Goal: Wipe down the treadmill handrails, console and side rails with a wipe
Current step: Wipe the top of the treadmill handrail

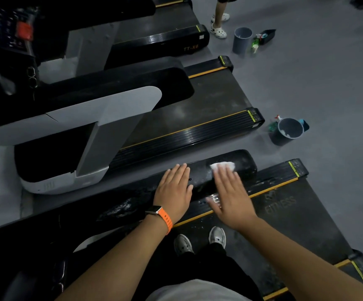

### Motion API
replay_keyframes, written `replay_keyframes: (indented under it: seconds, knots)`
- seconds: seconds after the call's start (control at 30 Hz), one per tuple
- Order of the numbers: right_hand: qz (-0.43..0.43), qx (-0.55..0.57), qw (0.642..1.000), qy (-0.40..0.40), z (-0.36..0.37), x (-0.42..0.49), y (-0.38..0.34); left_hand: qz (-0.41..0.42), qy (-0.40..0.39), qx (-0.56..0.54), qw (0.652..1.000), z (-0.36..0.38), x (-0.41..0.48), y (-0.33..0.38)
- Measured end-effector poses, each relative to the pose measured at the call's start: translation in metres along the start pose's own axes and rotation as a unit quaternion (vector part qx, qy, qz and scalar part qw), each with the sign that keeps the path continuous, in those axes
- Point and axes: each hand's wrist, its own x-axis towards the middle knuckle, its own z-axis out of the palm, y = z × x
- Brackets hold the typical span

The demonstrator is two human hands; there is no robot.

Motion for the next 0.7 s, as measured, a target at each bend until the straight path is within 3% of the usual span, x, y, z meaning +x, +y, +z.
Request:
replay_keyframes:
  seconds: [0.1,0.23,0.43,0.57,0.7]
  knots:
    - [-0.060,-0.029,0.998,0.006,-0.012,0.013,0.012,-0.017,0.007,0.006,1.000,0.000,-0.001,0.003]
    - [0.040,0.016,0.999,-0.004,-0.022,0.030,0.019,-0.040,0.015,0.017,0.999,0.001,-0.004,0.006]
    - [-0.111,0.004,0.993,-0.045,-0.036,0.053,0.011,-0.072,0.020,0.041,0.996,0.002,-0.008,0.012]
    - [-0.038,0.004,0.999,-0.029,-0.036,0.051,0.024,-0.091,0.023,0.046,0.995,0.004,-0.008,0.015]
    - [-0.169,-0.011,0.985,-0.046,-0.029,0.043,0.002,-0.103,0.029,0.046,0.993,0.008,-0.008,0.018]
